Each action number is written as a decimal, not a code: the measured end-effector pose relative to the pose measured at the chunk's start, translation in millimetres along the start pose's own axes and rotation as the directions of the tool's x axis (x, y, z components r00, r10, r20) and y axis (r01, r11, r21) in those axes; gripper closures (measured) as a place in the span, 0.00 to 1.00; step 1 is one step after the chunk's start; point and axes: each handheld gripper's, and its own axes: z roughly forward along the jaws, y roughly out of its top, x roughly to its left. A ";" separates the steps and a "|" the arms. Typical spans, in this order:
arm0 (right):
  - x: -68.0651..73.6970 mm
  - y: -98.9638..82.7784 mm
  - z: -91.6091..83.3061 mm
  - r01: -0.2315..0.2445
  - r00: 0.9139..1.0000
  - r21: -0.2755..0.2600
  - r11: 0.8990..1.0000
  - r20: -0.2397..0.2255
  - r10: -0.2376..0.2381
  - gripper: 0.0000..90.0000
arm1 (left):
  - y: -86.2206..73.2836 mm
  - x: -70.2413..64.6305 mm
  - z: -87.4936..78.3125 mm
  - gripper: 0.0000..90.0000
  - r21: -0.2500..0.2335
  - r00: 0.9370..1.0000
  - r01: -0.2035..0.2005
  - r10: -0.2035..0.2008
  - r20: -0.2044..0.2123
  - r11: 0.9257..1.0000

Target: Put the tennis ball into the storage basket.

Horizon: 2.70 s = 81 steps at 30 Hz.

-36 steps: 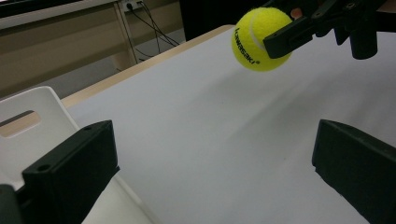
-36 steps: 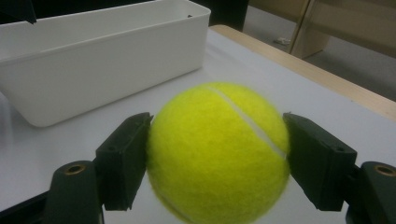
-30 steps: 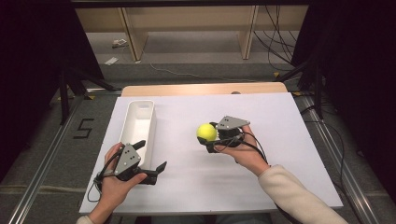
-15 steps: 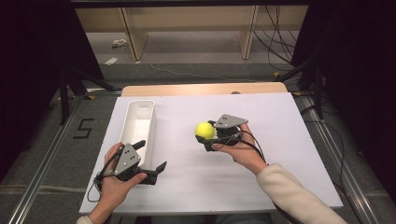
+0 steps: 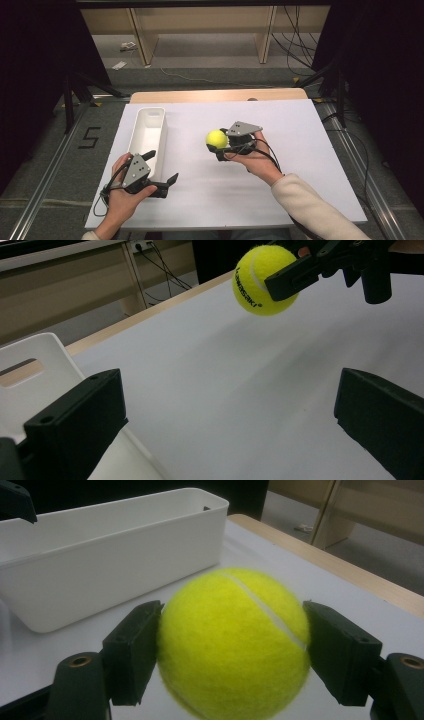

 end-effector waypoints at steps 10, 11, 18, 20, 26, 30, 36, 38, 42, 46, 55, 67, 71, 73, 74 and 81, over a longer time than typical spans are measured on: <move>2.6 4.6 5.7 0.000 1.000 -0.004 1.000 -0.009 0.000 0.30 | 0.0 0.4 -0.6 0.00 0.000 1.000 0.000 0.000 -0.001 1.000; 2.6 4.9 6.0 0.001 1.000 -0.004 1.000 -0.008 -0.001 0.30 | 0.0 0.3 -0.6 0.00 0.000 1.000 0.001 -0.001 -0.001 1.000; 3.0 5.8 8.8 0.002 1.000 -0.005 1.000 -0.010 -0.003 0.30 | -0.1 0.1 -0.4 0.00 0.000 1.000 0.001 -0.001 0.001 1.000; 2.8 6.1 10.2 0.002 1.000 -0.003 1.000 -0.011 -0.002 0.30 | -0.1 0.2 -0.6 0.00 0.000 1.000 0.000 0.000 0.001 1.000; 3.8 8.3 14.0 0.001 1.000 -0.004 1.000 -0.015 -0.001 0.30 | -0.2 0.7 -1.1 0.00 -0.002 1.000 0.001 -0.001 0.000 1.000; 4.0 8.9 15.4 0.002 1.000 -0.006 1.000 -0.014 -0.002 0.30 | -0.1 0.5 -1.0 0.00 -0.003 1.000 0.002 -0.002 0.001 1.000; 3.7 10.3 16.3 0.001 1.000 -0.006 1.000 -0.016 -0.001 0.30 | -0.1 0.3 -0.9 0.00 -0.002 1.000 0.002 -0.002 0.001 1.000; 3.6 10.9 16.5 0.002 1.000 -0.007 1.000 -0.015 -0.002 0.30 | -0.1 0.4 -0.9 0.00 -0.002 1.000 0.002 -0.002 0.001 1.000; 3.7 11.5 18.3 0.001 1.000 -0.010 1.000 -0.018 -0.002 0.30 | -0.2 0.4 -0.9 0.00 -0.002 1.000 0.002 -0.002 0.001 1.000; 4.6 12.3 20.2 0.002 1.000 -0.011 1.000 -0.020 -0.002 0.30 | -0.2 0.5 -0.9 0.00 -0.002 1.000 0.002 -0.002 0.001 1.000; 7.6 15.2 24.6 0.000 1.000 -0.011 1.000 -0.028 -0.001 0.30 | -0.2 0.5 -0.9 0.00 -0.001 1.000 0.002 -0.002 0.001 1.000; 9.0 17.2 28.8 0.000 0.999 -0.012 1.000 -0.035 0.000 0.30 | -0.5 0.6 -0.6 0.00 0.000 1.000 0.002 -0.002 0.002 1.000; 9.4 18.6 30.3 0.003 0.999 -0.014 1.000 -0.035 -0.003 0.30 | -0.5 0.5 -0.5 0.00 0.001 1.000 0.002 -0.002 0.003 1.000; 9.9 19.4 30.8 0.001 0.999 -0.015 1.000 -0.035 -0.001 0.30 | -0.6 0.6 -0.5 0.00 0.001 1.000 0.002 -0.002 0.003 1.000; 9.7 20.0 31.3 0.004 0.999 -0.015 1.000 -0.039 -0.005 0.30 | -0.5 0.6 -0.6 0.00 0.000 1.000 0.003 -0.003 0.003 1.000; 11.1 23.1 32.6 0.003 0.999 -0.020 1.000 -0.041 -0.004 0.30 | -0.3 0.2 -0.5 0.00 0.001 1.000 0.001 -0.001 0.005 1.000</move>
